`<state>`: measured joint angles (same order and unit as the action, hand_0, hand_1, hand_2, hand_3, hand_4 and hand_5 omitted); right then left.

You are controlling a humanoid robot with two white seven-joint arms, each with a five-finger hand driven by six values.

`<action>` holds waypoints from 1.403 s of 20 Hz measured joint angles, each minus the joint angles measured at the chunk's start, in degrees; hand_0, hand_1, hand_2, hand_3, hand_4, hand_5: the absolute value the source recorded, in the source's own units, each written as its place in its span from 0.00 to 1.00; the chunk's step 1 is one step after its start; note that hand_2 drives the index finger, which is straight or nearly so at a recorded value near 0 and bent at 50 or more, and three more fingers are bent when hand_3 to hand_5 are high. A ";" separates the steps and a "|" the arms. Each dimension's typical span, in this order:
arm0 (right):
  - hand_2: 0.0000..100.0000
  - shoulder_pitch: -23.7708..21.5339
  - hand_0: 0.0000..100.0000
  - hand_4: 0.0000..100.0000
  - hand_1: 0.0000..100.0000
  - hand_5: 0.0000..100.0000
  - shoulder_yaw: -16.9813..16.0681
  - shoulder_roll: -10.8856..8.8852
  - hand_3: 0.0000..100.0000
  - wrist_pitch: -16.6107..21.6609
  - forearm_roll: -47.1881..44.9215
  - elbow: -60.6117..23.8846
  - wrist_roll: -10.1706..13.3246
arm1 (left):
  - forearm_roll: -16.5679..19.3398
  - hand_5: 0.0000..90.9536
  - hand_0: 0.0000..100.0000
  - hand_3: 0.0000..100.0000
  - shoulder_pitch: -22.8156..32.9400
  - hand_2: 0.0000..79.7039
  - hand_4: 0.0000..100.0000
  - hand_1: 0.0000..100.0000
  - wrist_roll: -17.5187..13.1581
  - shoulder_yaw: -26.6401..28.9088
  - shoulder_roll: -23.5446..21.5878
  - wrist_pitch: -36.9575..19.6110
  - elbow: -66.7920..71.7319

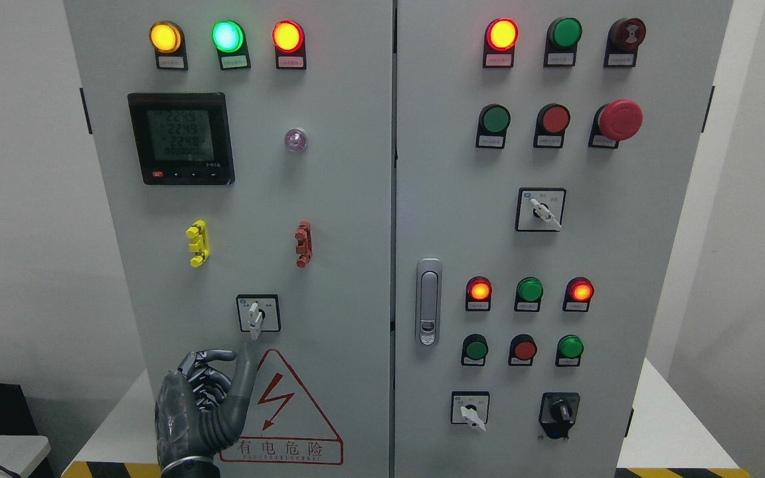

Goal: Turn on light switch 1

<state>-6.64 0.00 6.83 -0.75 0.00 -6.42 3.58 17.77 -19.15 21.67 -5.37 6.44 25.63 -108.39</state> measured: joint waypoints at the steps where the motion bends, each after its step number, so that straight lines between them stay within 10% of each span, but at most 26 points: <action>1: 0.00 0.00 0.12 0.00 0.39 0.00 0.00 -0.01 0.00 0.00 0.00 0.00 0.00 | -0.23 0.97 0.17 0.88 -0.25 0.59 0.95 0.43 0.03 -0.05 0.02 0.13 0.02; 28: 0.00 0.00 0.12 0.00 0.39 0.00 0.00 0.00 0.00 0.05 0.00 0.00 0.00 | -3.35 0.98 0.27 0.89 -4.01 0.60 0.95 0.48 1.71 -0.78 0.24 3.27 0.20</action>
<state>-6.64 0.00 6.83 -0.71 0.00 -6.41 3.58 14.41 -23.17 23.38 -6.15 6.68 28.90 -108.20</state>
